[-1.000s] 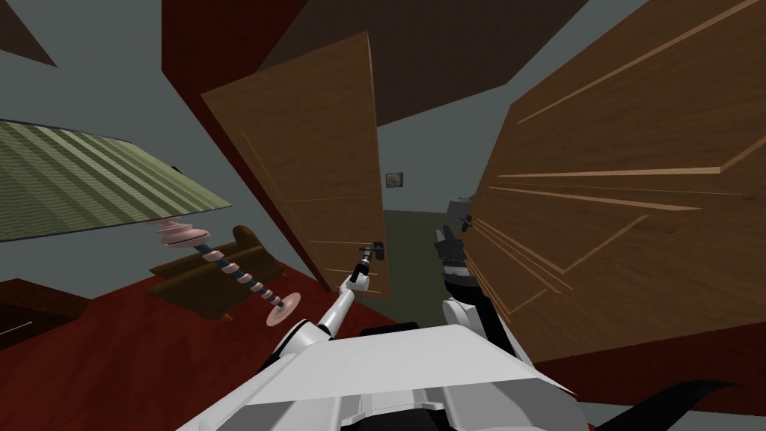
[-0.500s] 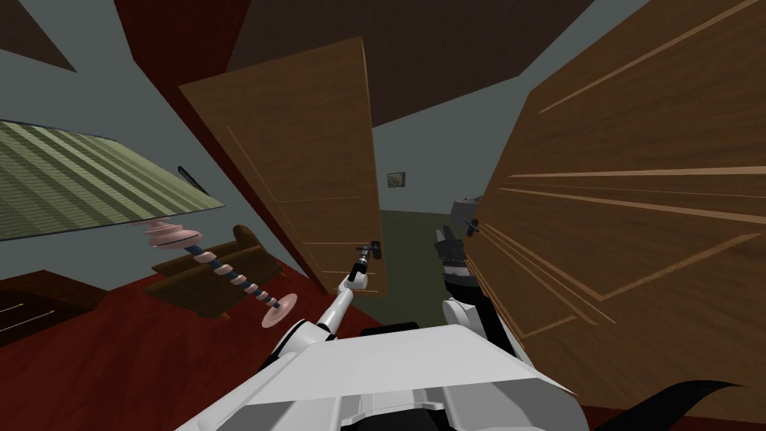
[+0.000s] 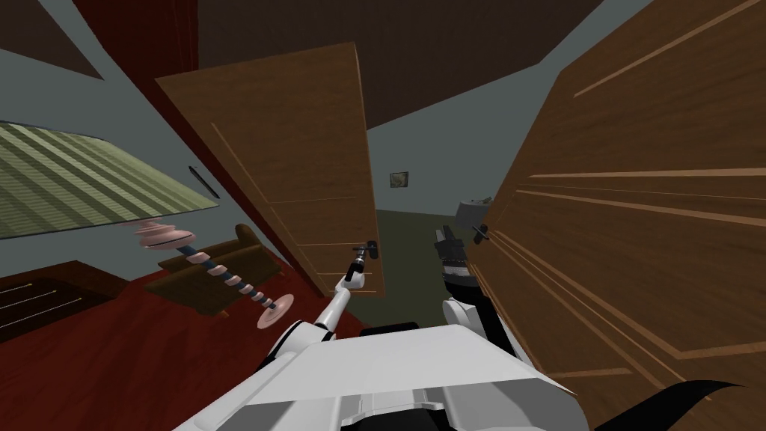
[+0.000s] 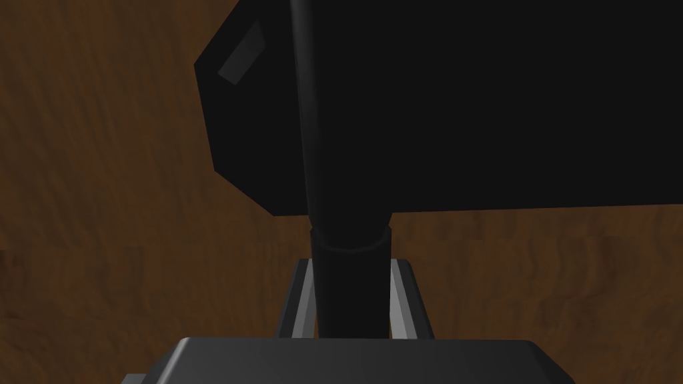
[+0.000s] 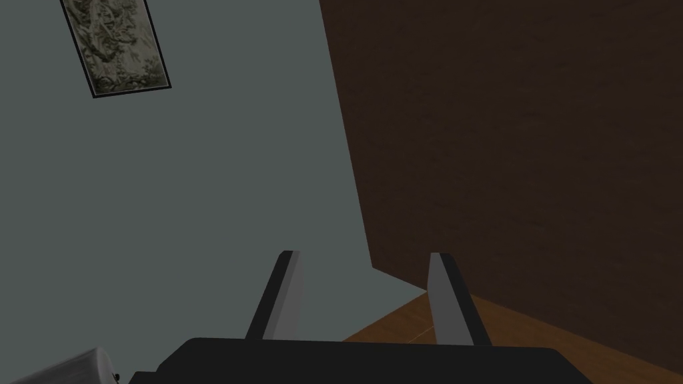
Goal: Push the door open
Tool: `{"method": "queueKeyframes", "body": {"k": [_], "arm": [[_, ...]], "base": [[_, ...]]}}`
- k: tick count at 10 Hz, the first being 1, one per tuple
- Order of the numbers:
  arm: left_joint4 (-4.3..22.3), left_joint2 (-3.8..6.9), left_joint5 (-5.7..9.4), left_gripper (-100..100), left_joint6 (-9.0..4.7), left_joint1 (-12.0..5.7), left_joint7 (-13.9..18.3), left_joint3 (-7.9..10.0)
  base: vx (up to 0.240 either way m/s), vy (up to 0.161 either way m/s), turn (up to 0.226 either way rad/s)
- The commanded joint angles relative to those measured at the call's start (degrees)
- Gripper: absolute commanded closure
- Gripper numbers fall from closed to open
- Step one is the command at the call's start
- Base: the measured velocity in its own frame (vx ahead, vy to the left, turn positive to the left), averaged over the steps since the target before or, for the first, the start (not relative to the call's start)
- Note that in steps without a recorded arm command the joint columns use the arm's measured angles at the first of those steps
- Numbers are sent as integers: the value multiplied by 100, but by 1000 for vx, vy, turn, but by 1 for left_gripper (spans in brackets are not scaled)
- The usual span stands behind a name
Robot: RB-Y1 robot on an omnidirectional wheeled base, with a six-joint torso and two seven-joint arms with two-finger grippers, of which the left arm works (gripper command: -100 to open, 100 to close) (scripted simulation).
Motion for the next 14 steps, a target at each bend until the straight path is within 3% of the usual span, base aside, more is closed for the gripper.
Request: {"method": "queueKeyframes", "body": {"k": [1,8,9,14], "arm": [[-79,55,24,100,7,18,-54,166],[10,30,77,100,-14,-5,-138,530],[-37,45,75,100,15,50,-139,511],[-11,167,184,100,-10,66,-230,777]], "base": [[136,-172,91],[132,-128,68],[65,-47,42],[157,-76,49]]}}
